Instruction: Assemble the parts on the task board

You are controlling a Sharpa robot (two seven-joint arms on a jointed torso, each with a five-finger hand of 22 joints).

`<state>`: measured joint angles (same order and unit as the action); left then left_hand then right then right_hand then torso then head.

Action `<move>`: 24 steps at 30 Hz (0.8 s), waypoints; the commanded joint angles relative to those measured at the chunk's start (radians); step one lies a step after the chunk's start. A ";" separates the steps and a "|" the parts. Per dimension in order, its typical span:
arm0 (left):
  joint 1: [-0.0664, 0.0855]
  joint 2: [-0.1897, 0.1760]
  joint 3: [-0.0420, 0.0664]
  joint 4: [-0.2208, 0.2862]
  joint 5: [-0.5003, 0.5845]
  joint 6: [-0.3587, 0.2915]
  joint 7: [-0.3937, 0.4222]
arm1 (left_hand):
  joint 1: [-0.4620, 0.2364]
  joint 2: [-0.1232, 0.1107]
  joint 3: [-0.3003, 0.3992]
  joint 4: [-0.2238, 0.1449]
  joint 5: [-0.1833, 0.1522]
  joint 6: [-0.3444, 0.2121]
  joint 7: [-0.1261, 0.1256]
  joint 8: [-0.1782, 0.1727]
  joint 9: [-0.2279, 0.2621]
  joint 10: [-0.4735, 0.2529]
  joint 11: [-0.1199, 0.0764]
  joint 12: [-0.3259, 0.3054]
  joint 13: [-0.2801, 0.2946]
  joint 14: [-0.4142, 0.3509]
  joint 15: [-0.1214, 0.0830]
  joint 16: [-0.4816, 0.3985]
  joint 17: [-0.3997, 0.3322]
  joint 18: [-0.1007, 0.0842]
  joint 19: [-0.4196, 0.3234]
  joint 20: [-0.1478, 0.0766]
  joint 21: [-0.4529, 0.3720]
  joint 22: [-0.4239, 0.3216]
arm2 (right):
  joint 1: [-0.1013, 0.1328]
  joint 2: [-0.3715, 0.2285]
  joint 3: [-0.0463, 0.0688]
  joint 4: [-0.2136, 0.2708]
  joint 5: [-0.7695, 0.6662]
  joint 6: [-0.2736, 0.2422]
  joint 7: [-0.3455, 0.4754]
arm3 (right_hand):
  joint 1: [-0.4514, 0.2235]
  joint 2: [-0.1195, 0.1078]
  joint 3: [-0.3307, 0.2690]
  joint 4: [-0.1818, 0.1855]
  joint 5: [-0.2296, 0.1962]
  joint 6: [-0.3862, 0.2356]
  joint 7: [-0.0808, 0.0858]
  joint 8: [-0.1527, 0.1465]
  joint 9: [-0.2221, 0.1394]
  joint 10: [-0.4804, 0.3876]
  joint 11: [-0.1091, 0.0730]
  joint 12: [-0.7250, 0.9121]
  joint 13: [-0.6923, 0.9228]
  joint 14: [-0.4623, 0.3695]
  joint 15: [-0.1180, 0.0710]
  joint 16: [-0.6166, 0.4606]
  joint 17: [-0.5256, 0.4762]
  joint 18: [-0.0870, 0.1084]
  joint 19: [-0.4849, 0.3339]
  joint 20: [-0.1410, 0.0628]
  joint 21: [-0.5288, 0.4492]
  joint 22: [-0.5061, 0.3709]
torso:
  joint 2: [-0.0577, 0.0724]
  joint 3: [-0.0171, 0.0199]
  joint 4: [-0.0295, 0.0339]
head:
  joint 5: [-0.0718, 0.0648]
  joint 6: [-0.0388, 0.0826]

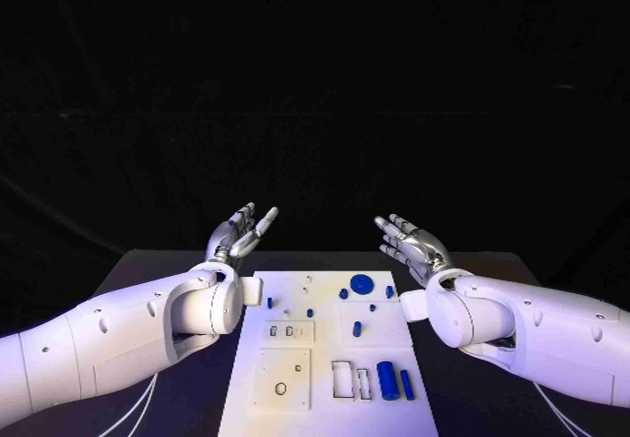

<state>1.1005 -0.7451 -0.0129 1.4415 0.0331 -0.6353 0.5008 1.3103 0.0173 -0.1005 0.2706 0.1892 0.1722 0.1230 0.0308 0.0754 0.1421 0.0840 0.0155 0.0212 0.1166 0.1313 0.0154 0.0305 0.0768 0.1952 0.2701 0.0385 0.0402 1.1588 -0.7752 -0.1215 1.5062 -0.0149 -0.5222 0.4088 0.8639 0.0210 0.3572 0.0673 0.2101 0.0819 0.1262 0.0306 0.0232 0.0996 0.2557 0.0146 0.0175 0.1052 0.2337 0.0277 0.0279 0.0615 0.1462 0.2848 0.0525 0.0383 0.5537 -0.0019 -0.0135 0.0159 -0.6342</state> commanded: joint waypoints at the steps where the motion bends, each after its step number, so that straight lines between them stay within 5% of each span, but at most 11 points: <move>1: 0.002 0.002 0.001 0.001 0.010 0.053 0.009 | 0.051 0.007 -0.008 0.012 0.008 0.020 0.001 0.007 0.006 0.020 -0.002 0.008 0.003 0.009 0.017 0.008 0.004 0.024 0.015 0.014 0.009 0.005 | 0.013 0.002 -0.012 -0.009 -0.045 0.189 -0.069 | 0.189 -0.017 0.041 -0.123 -0.017 0.165 0.166 0.073 0.046 0.170 -0.002 0.029 0.017 0.183 0.000 0.070 0.047 0.042 0.091 0.007 0.053 0.026 | 0.000 0.0001 -0.0004 | 0.000 0.000; 2: 0.002 0.002 0.001 0.001 0.010 0.053 0.009 | 0.058 0.012 -0.015 0.012 0.010 0.033 0.006 0.010 0.009 0.032 0.003 0.010 0.004 0.017 0.023 0.010 0.005 0.027 0.017 0.015 0.012 0.006 | 0.017 0.002 -0.016 -0.011 -0.047 0.202 -0.074 | 0.224 -0.023 0.046 -0.153 -0.009 0.221 0.164 0.099 0.061 0.243 -0.006 0.041 0.024 0.226 -0.004 0.088 0.056 0.044 0.120 0.007 0.069 0.033 | 0.000 0.0001 -0.0004 | 0.000 0.000; 4: 0.002 0.002 0.001 0.001 0.010 0.053 0.009 | 0.085 0.024 -0.033 0.008 0.019 0.084 0.048 0.025 0.024 0.085 0.045 0.016 0.009 0.091 0.035 0.029 0.022 0.045 0.068 0.013 0.036 0.021 | 0.022 0.003 -0.021 -0.014 -0.049 0.220 -0.081 | 0.254 -0.030 0.042 -0.179 -0.009 0.298 0.164 0.133 0.081 0.368 -0.005 0.066 0.034 0.310 -0.005 0.121 0.075 0.048 0.163 0.007 0.091 0.043 | 0.000 0.0001 -0.0004 | 0.000 0.000; 5: 0.002 0.002 0.001 0.001 0.010 0.053 0.009 | 0.095 0.028 -0.040 0.008 0.023 0.103 0.058 0.032 0.030 0.107 0.055 0.017 0.011 0.131 0.040 0.042 0.030 0.057 0.096 0.013 0.049 0.029 | 0.023 0.003 -0.023 -0.015 -0.050 0.225 -0.083 | 0.284 -0.037 0.044 -0.207 -0.009 0.388 0.162 0.175 0.104 0.505 -0.008 0.103 0.047 0.406 -0.007 0.161 0.096 0.056 0.221 0.006 0.119 0.056 | 0.000 0.0001 -0.0004 | 0.000 0.000; 7: 0.002 0.002 0.001 0.001 0.010 0.053 0.009 | 0.128 0.038 -0.059 0.002 0.035 0.208 0.095 0.070 0.059 0.256 0.093 0.038 0.024 0.256 0.059 0.090 0.056 0.086 0.184 0.019 0.094 0.052 | 0.025 0.003 -0.025 -0.016 -0.051 0.231 -0.085 | 0.316 -0.044 0.041 -0.241 0.003 0.503 0.158 0.226 0.130 0.616 -0.012 0.125 0.047 0.541 -0.011 0.207 0.121 0.068 0.322 0.006 0.163 0.073 | 0.000 0.0001 -0.0004 | 0.000 0.000; 8: 0.002 -0.012 0.001 -0.009 0.009 0.074 0.016 | 0.142 0.042 -0.066 0.000 0.038 0.262 0.106 0.093 0.074 0.342 0.103 0.053 0.031 0.312 0.059 0.112 0.066 0.091 0.231 0.021 0.118 0.064 | 0.028 0.005 -0.024 -0.072 -0.366 0.068 -0.068 | 0.327 -0.045 0.042 -0.255 0.009 0.563 0.157 0.252 0.143 0.667 -0.011 0.135 0.049 0.582 -0.011 0.220 0.127 0.073 0.374 0.005 0.183 0.081 | -0.001 -0.0035 -0.0012 | -0.010 -0.018; 9: 0.002 -0.013 0.001 -0.010 0.007 0.075 0.017 | 0.163 0.047 -0.073 -0.006 0.043 0.341 0.108 0.128 0.096 0.453 0.105 0.075 0.038 0.465 0.066 0.171 0.098 0.091 0.343 0.022 0.174 0.091 | 0.028 0.005 -0.024 -0.075 -0.399 0.056 -0.072 | 0.337 -0.049 0.044 -0.271 0.020 0.609 0.154 0.269 0.152 0.700 -0.015 0.139 0.048 0.616 -0.015 0.227 0.130 0.079 0.447 0.004 0.210 0.091 | 0.000 -0.0027 -0.0016 | -0.010 -0.019; 11: 0.002 -0.018 0.001 -0.010 0.001 0.076 0.017 | 0.201 0.056 -0.087 -0.014 0.058 0.482 0.109 0.192 0.134 0.630 0.106 0.104 0.046 0.611 0.057 0.224 0.125 0.096 0.416 0.018 0.213 0.099 | 0.030 0.005 -0.024 -0.084 -0.482 0.031 -0.089 | 0.345 -0.053 0.050 -0.298 0.039 0.660 0.140 0.280 0.158 0.764 -0.033 0.142 0.048 0.681 -0.035 0.236 0.136 0.098 0.533 0.002 0.234 0.094 | 0.004 -0.0023 -0.0015 | -0.010 -0.018; 13: 0.002 -0.021 0.001 -0.009 -0.003 0.079 0.017 | 0.221 0.060 -0.094 -0.016 0.069 0.541 0.111 0.222 0.148 0.693 0.107 0.118 0.048 0.672 0.050 0.246 0.140 0.102 0.455 0.017 0.231 0.102 | 0.032 0.006 -0.024 -0.091 -0.532 0.022 -0.102 | 0.346 -0.058 0.058 -0.316 0.053 0.693 0.130 0.282 0.161 0.804 -0.045 0.137 0.048 0.726 -0.050 0.240 0.141 0.112 0.587 0.000 0.247 0.096 | 0.007 -0.0026 -0.0025 | -0.011 -0.020; 16: 0.002 -0.026 0.001 -0.008 -0.017 0.088 0.015 | 0.255 0.067 -0.107 -0.014 0.072 0.594 0.101 0.249 0.160 0.782 0.098 0.128 0.050 0.787 0.020 0.289 0.177 0.108 0.539 -0.004 0.270 0.109 | 0.037 0.011 -0.024 -0.107 -0.631 0.018 -0.132 | 0.341 -0.064 0.073 -0.338 0.072 0.742 0.112 0.282 0.168 0.867 -0.064 0.127 0.049 0.806 -0.076 0.251 0.155 0.120 0.676 -0.018 0.283 0.108 | 0.010 -0.0020 -0.0036 | -0.010 -0.023; 24: 0.002 -0.048 0.001 0.022 -0.062 0.125 0.005 | 0.308 0.073 -0.141 0.014 0.069 0.664 0.073 0.267 0.178 0.903 0.079 0.122 0.052 0.853 -0.003 0.299 0.223 0.107 0.610 -0.027 0.296 0.106 | 0.061 0.014 -0.023 -0.126 -0.889 0.076 -0.249 | 0.322 -0.086 0.091 -0.349 0.073 0.821 0.078 0.280 0.202 0.992 -0.104 0.096 0.053 0.964 -0.128 0.277 0.219 0.118 0.771 -0.074 0.372 0.158 | 0.021 0.0060 0.0014 | -0.008 -0.034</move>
<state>1.1007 -0.7899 -0.0132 1.4541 0.0106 -0.5589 0.5016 1.6056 0.0895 -0.2372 0.2863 0.2556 0.8309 0.1950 0.2924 0.2521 1.0387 0.1630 0.1402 0.0725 0.9649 0.1278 0.3097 0.2510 0.1705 0.8006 0.2422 0.3289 0.1478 1.2173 -0.7630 -0.1452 1.3800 -0.6989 -0.4726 0.2430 1.1823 -0.0450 0.4332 -0.2559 0.2700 0.8107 0.2025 0.2978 0.1943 0.9627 0.1838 0.1307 0.0657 0.9197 0.1478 0.2761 0.1960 0.1548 0.8043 0.2487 0.3460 0.1558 0.5680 0.0002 -0.0146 0.0073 -0.6647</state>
